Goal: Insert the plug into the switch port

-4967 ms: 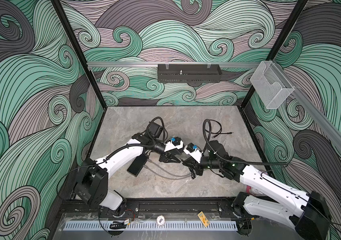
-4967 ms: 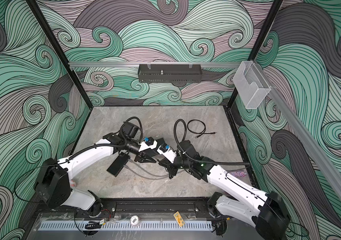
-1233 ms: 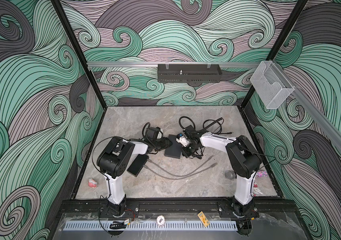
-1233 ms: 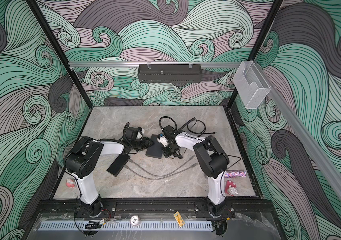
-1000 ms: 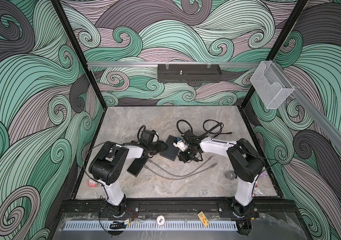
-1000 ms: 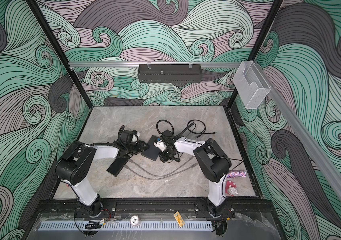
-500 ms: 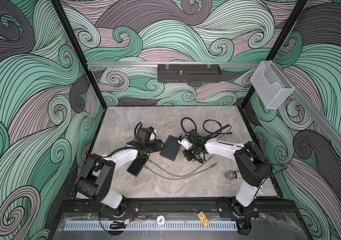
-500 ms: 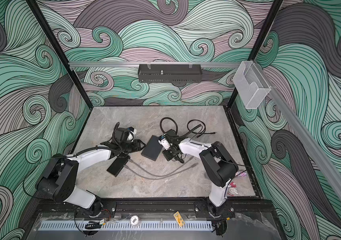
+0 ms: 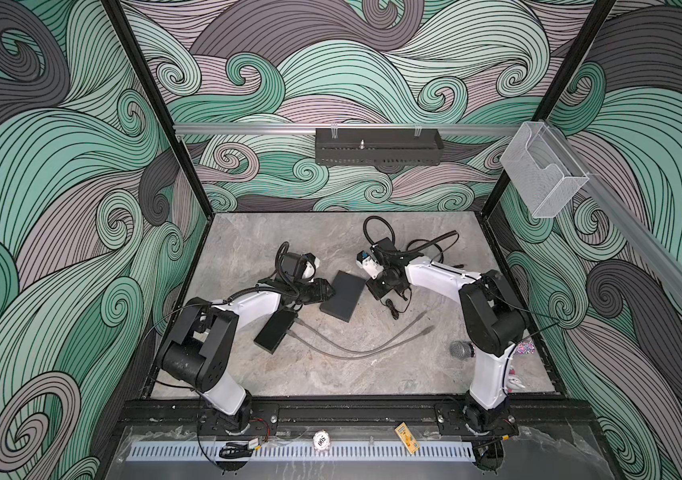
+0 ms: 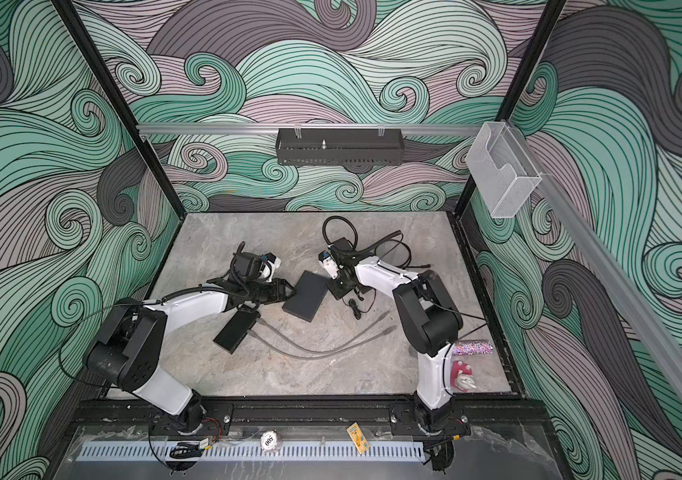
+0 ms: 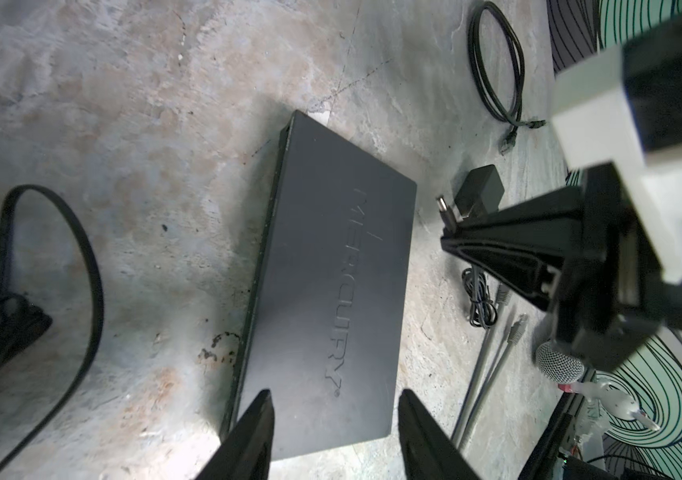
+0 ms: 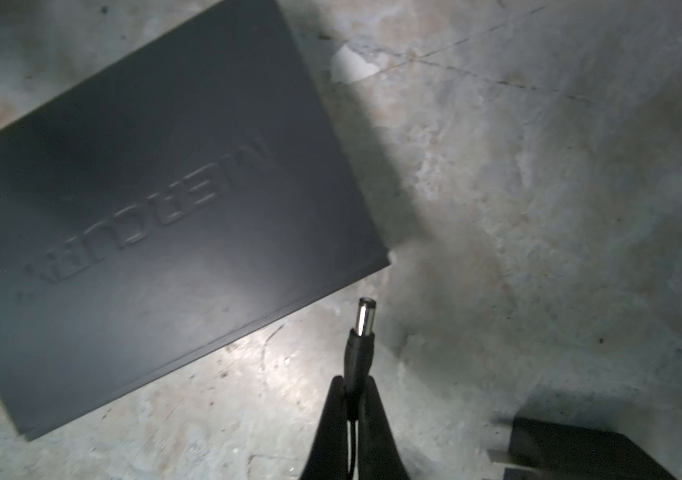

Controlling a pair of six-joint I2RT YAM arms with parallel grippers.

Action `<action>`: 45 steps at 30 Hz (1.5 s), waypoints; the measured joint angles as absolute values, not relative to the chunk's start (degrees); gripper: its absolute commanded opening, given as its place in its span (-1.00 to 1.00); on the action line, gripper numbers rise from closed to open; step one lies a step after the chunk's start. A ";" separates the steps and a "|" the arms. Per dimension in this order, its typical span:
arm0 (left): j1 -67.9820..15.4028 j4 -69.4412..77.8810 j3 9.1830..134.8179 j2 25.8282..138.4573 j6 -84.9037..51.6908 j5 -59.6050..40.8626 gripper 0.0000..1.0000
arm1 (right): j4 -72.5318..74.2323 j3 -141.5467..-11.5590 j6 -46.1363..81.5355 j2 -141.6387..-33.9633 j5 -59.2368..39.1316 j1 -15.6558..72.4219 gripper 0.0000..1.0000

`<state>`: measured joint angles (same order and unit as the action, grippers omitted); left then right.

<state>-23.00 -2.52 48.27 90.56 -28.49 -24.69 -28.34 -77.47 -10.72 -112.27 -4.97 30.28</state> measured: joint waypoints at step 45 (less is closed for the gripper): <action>-23.14 -3.68 40.10 85.03 -28.60 -20.03 0.09 | -25.87 -53.34 -1.37 -93.65 -10.92 38.52 -1.00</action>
<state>-23.14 -3.68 40.10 85.03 -28.60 -20.03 -25.87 -53.34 -1.37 -93.65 -10.92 38.52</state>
